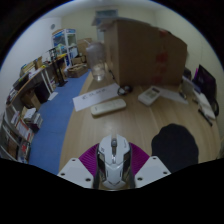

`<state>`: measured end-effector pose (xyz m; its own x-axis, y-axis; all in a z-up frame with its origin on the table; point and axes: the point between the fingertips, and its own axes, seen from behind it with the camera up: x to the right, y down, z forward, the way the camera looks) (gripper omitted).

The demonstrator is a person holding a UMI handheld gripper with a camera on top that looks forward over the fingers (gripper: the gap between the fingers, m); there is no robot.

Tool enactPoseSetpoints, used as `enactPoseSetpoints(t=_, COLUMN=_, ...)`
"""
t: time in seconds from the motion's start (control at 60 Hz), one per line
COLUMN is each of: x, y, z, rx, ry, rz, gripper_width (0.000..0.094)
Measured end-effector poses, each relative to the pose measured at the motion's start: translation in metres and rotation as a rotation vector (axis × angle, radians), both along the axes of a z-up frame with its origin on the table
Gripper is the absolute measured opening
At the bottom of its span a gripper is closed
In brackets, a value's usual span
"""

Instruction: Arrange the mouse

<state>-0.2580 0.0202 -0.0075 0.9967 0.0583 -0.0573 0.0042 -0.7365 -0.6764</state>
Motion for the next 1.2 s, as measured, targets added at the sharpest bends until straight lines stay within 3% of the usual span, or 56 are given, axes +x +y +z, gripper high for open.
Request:
enactPoseSetpoints(t=0.083, x=-0.002, y=-0.009, z=0.054, rx=0.101, ry=-0.042, rz=0.018, gripper_width=0.0406)
enactPoseSetpoints(t=0.233, x=0.040, y=-0.005, z=0.184, rx=0.321, ry=-0.046, rz=-0.078, gripper_width=0.0403)
enactPoseSetpoints(t=0.317, x=0.093, y=0.004, z=0.220, rx=0.382, ry=-0.088, rz=-0.122, gripper_width=0.0401)
enactPoseSetpoints(t=0.417, x=0.157, y=0.015, z=0.198, rx=0.362, ry=-0.131, rz=-0.152, gripper_width=0.0401)
enactPoseSetpoints(t=0.517, x=0.195, y=0.016, z=0.130, rx=0.268, ry=-0.105, rz=-0.146, gripper_width=0.0402)
enactPoseSetpoints(t=0.667, x=0.205, y=-0.001, z=0.034, rx=0.113, ry=-0.018, rz=-0.074, gripper_width=0.0406)
enactPoseSetpoints(t=0.767, x=0.197, y=-0.010, z=0.005, rx=0.087, ry=-0.003, rz=-0.002, gripper_width=0.0416)
enactPoseSetpoints(t=0.8, x=0.190, y=-0.014, z=-0.001, rx=0.068, ry=0.004, rz=0.021, gripper_width=0.0442)
enactPoseSetpoints(t=0.817, x=0.188, y=-0.018, z=-0.006, rx=0.053, ry=0.009, rz=0.031, gripper_width=0.0526)
enactPoseSetpoints(t=0.883, x=0.188, y=-0.017, z=-0.009, rx=0.081, ry=-0.006, rz=0.052, gripper_width=0.0498)
enactPoseSetpoints(t=1.0, x=0.187, y=-0.018, z=-0.008, rx=0.059, ry=-0.007, rz=0.056, gripper_width=0.0588)
enactPoseSetpoints(t=1.1, x=0.185, y=-0.030, z=-0.004, rx=0.007, ry=0.002, rz=0.019, gripper_width=0.0903)
enactPoseSetpoints(t=1.117, x=0.186, y=-0.032, z=-0.002, rx=0.006, ry=0.003, rz=0.012, gripper_width=0.0859)
enactPoseSetpoints(t=1.133, x=0.186, y=-0.034, z=-0.001, rx=0.013, ry=0.004, rz=0.006, gripper_width=0.0896)
enactPoseSetpoints(t=1.15, x=0.186, y=-0.036, z=0.004, rx=0.012, ry=0.004, rz=0.002, gripper_width=0.0846)
enactPoseSetpoints(t=1.2, x=0.185, y=-0.045, z=0.016, rx=0.019, ry=-0.009, rz=-0.015, gripper_width=0.0841)
